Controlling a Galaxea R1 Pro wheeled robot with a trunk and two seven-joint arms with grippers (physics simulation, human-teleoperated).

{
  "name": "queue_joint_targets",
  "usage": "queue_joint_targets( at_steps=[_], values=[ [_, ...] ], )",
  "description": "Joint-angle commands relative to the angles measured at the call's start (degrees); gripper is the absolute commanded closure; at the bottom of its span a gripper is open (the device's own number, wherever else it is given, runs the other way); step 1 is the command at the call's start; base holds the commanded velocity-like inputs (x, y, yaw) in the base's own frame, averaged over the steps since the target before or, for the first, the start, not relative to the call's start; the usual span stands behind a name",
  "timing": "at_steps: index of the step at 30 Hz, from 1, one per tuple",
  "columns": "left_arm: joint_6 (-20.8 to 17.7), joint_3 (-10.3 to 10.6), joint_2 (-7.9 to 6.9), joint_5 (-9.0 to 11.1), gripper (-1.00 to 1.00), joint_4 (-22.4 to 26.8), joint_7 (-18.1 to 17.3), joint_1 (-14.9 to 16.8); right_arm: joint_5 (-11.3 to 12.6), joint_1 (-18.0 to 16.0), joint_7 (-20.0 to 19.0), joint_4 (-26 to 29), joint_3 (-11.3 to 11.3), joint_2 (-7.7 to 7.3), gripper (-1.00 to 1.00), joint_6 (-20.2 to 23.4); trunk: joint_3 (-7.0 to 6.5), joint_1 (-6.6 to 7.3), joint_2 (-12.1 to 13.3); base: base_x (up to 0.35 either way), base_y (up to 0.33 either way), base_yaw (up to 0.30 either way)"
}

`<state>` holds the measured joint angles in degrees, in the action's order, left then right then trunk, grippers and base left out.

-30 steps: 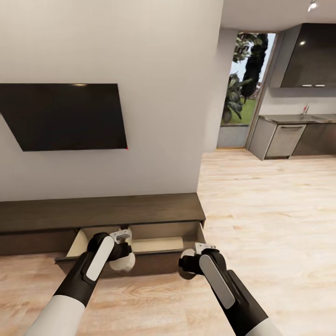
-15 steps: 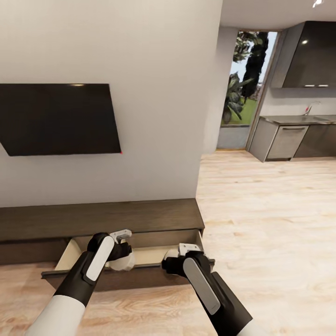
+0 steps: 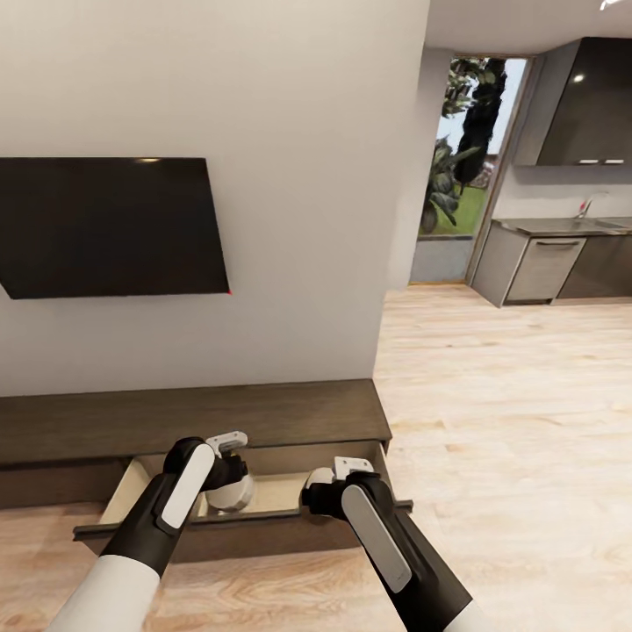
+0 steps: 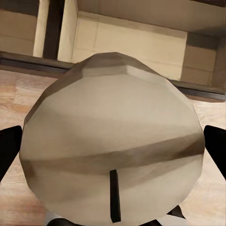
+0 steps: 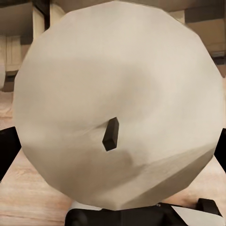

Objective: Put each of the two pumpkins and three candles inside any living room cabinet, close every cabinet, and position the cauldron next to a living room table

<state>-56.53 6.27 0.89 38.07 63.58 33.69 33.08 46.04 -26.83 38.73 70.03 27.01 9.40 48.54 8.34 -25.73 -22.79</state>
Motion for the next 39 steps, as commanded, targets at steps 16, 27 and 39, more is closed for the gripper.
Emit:
queue_joint_targets(
  at_steps=[16,27,39],
  values=[
    [-0.08,0.06,0.05,0.61,1.00,0.00,0.52,0.05,0.69,-0.60,0.47,-0.39,0.19,0.07,1.00,-0.71,0.12,-0.05,-0.13,0.159,0.047,0.000],
    [-0.08,0.71,0.22,0.66,1.00,-0.10,0.50,0.05,4.63,-11.09,0.55,-10.56,0.45,0.59,1.00,-2.45,0.12,-0.05,-0.13,0.005,0.002,0.000],
    [-0.08,2.23,0.34,0.61,1.00,-0.12,0.58,0.05,5.03,-11.31,0.28,-11.79,1.78,0.59,1.00,-2.82,0.12,-0.05,-0.13,0.032,0.000,0.000]
  ],
)
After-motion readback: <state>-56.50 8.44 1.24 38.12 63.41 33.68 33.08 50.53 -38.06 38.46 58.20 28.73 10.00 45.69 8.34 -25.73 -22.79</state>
